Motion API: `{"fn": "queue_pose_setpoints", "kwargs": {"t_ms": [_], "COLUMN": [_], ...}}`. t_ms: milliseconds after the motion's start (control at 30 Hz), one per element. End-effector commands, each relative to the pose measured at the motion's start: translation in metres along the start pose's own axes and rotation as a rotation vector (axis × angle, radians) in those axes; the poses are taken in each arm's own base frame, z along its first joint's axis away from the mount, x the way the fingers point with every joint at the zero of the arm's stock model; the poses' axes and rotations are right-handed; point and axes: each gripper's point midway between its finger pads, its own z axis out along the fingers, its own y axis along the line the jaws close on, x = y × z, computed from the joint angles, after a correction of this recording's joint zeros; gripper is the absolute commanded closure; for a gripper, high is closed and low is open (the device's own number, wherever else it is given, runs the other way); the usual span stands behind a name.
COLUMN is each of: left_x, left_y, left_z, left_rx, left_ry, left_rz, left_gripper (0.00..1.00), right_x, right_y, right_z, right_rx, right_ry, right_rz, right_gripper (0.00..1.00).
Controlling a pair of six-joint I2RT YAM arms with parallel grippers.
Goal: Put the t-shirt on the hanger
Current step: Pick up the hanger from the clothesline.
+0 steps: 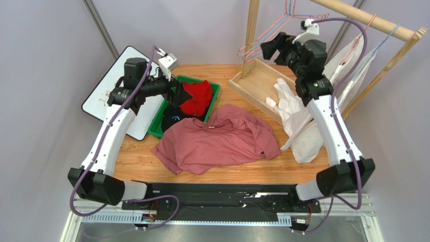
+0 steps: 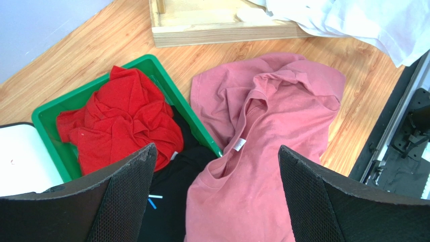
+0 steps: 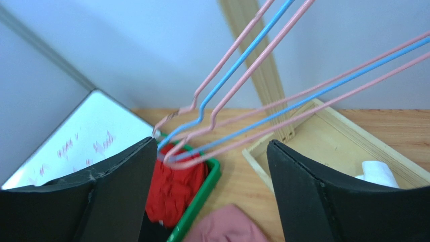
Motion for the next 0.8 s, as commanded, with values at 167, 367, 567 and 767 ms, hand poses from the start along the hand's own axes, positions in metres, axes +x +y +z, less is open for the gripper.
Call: {"fn": "queue_pose_setpoints", "kwargs": {"t_ms": [167, 367, 567, 767], "left_x": [-0.029, -0.023, -0.019, -0.02], "left_y": [-0.008, -0.003, -0.004, -0.003], "left_z": [-0.019, -0.017, -0.016, -0.016], "left_rx": [-0.042, -0.058, -0.052, -0.056], "left_ry": [-0.082, -0.068, -0.061, -0.062], "left_rz": [0.06, 0.067, 0.069, 0.072], "left_gripper": [0.06, 0.07, 0.07, 0.07], "right_x": [-0.104, -0.104, -0.1, -0.1], "right_y": [-0.051, -0.046, -0.051, -0.051], "right_z": [0.032, 0.046, 0.053, 0.06], "right_rx": [0.154, 0.09, 0.09, 0.075], "right_ry": [-0.333, -0.315, -0.308, -0.311], "right_rz": [0.382, 0.41, 0.421, 0.419], "right_gripper": [0.34, 0.39, 0.52, 0.61]}}
